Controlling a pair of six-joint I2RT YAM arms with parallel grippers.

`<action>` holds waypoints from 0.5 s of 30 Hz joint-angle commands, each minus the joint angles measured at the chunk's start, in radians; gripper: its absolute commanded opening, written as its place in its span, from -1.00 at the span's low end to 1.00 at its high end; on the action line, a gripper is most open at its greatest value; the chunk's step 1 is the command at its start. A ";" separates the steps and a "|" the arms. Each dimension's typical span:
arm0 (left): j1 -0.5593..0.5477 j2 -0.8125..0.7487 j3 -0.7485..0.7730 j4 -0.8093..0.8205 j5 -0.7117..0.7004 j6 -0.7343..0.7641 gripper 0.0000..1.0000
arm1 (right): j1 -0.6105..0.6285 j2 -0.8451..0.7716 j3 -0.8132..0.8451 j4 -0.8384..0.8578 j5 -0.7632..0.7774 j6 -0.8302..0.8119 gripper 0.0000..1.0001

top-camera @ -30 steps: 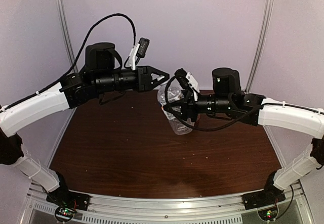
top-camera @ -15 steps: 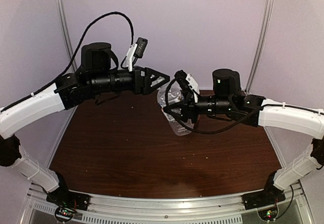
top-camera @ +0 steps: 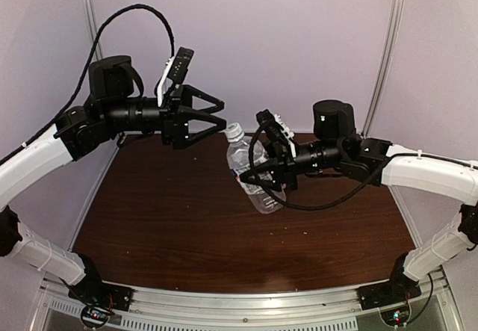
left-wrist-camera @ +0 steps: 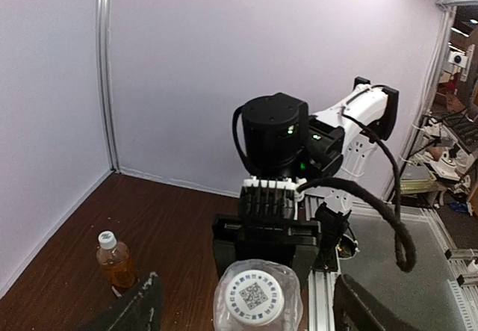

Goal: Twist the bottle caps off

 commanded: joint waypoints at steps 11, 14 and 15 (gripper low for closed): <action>0.031 0.079 0.024 0.175 0.448 0.074 0.57 | 0.006 0.029 0.070 0.055 -0.288 0.089 -0.11; 0.031 0.106 0.029 0.192 0.466 0.053 0.49 | 0.006 0.029 0.068 0.068 -0.290 0.098 -0.11; 0.031 0.116 0.028 0.201 0.474 0.040 0.45 | 0.006 0.030 0.067 0.071 -0.290 0.102 -0.11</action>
